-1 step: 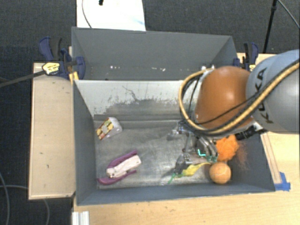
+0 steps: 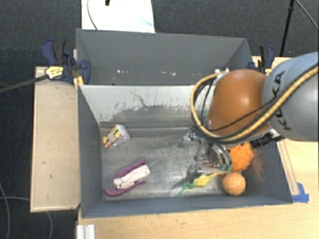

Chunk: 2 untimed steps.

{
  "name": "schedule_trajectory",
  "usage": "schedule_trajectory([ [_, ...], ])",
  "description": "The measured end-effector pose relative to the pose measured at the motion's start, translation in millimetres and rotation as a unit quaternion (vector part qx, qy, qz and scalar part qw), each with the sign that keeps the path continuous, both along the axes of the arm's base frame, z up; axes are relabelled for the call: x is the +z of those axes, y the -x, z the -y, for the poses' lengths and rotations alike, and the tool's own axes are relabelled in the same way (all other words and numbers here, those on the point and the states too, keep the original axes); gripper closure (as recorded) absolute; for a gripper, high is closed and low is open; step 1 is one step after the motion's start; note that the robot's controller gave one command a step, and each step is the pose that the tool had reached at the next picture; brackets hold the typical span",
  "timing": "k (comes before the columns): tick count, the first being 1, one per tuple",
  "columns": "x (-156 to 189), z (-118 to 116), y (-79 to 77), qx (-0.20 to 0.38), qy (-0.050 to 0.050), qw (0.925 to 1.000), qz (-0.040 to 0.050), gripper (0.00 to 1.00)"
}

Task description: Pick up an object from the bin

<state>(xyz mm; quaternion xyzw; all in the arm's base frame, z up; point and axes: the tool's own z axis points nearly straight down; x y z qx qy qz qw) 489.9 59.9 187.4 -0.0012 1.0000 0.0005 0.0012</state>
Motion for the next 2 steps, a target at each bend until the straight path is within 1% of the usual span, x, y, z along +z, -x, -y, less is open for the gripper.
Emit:
schedule_trajectory([
  [1,-19.4,48.0,8.9,0.086,0.0,0.9963,0.0007,0.0],
  [2,-50.8,68.6,3.5,0.042,0.0,0.9991,-0.0007,0.0],
])
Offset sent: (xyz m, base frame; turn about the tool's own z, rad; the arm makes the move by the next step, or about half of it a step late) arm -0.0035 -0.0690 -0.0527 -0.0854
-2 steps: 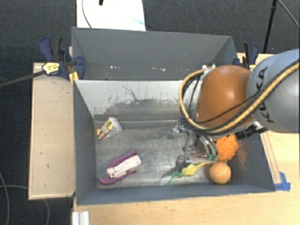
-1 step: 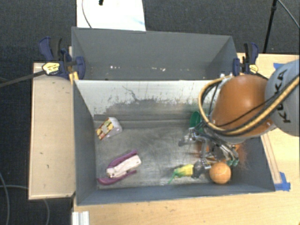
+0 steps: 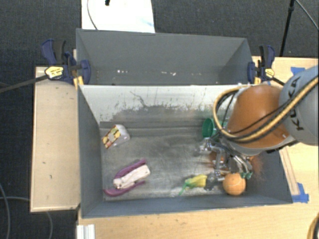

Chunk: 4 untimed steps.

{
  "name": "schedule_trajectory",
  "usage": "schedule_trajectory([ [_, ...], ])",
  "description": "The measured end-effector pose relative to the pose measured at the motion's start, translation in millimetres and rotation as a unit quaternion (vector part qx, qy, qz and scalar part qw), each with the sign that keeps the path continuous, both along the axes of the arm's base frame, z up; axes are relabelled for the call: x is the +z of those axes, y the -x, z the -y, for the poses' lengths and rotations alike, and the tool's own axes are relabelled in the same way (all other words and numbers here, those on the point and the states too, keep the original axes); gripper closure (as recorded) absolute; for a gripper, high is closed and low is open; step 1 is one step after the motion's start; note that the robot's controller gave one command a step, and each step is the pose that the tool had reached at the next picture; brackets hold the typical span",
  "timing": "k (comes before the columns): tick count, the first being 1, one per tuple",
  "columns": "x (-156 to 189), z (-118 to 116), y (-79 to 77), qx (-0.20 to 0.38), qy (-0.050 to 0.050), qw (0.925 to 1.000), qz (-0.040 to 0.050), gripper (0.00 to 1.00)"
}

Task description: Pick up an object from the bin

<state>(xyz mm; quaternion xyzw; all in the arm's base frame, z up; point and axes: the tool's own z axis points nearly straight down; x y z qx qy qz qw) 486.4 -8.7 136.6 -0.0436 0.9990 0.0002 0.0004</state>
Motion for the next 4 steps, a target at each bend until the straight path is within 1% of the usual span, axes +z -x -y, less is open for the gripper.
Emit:
schedule_trajectory([
  [1,-5.4,-10.8,6.5,-0.024,0.0,0.9997,-0.002,0.0],
  [2,-67.0,-4.0,0.1,-0.027,0.0,0.9996,0.0023,0.0],
  [3,-62.8,-9.5,7.1,-0.063,0.0,0.998,0.0029,1.0],
  [4,-62.8,-9.5,7.1,-0.064,0.0,0.998,0.0029,1.0],
])
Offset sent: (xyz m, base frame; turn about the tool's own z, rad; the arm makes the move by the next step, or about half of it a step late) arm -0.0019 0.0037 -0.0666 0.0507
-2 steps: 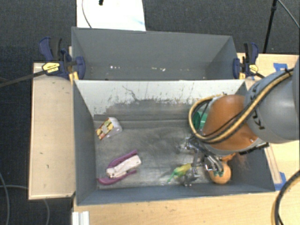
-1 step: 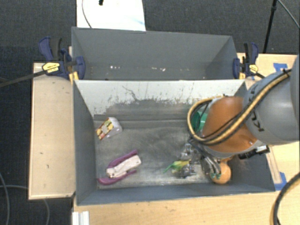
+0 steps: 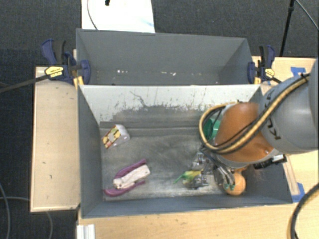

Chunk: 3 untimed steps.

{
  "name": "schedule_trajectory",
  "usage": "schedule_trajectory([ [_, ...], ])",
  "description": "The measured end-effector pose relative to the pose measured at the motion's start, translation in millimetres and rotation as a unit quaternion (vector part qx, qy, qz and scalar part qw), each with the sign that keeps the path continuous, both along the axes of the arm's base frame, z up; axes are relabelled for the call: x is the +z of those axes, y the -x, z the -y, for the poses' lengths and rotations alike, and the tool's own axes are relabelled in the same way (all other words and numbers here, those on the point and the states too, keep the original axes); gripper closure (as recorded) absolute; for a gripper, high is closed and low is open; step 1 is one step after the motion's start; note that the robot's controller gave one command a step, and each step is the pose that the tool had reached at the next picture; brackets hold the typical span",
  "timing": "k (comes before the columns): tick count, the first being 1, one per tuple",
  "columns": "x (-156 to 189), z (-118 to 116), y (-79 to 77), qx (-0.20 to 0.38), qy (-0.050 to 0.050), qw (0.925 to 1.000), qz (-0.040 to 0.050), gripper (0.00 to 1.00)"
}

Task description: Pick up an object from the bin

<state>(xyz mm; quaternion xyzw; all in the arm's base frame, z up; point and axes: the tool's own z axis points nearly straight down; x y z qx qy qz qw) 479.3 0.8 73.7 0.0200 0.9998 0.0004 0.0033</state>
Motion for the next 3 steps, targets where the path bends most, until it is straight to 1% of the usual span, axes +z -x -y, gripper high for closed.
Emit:
schedule_trajectory([
  [1,3.8,-0.1,1.4,0.0,0.0,1.0,-0.0016,1.0],
  [3,30.7,-0.2,2.2,0.0,0.0,1.0,-0.0048,1.0],
])
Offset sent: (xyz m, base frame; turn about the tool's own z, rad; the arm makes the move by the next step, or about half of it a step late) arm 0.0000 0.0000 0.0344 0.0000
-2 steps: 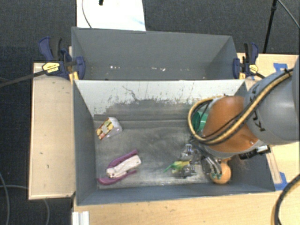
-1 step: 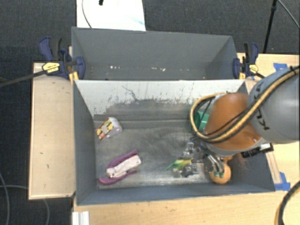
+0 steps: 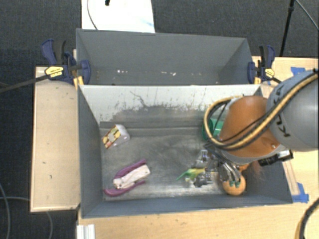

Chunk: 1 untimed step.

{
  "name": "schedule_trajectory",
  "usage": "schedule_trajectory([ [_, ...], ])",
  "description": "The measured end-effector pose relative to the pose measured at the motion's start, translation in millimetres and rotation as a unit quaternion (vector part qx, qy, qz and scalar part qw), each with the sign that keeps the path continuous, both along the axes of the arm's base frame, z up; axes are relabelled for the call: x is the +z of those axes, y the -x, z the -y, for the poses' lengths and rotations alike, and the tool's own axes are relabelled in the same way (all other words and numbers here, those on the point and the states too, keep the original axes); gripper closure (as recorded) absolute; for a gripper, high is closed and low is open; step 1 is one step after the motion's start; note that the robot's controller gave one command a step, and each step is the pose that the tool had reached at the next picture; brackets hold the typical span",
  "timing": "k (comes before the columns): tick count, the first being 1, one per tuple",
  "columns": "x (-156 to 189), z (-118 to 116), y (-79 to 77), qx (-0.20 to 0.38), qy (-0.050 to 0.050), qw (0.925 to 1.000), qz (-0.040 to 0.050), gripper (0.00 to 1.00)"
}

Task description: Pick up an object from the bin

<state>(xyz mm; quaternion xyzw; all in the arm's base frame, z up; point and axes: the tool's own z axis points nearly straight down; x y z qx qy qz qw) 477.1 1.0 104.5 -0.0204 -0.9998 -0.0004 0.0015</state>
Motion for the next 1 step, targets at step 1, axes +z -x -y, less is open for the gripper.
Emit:
schedule_trajectory([
  [1,22.0,-0.1,1.4,0.0,0.0,1.0,-0.002,1.0],
])
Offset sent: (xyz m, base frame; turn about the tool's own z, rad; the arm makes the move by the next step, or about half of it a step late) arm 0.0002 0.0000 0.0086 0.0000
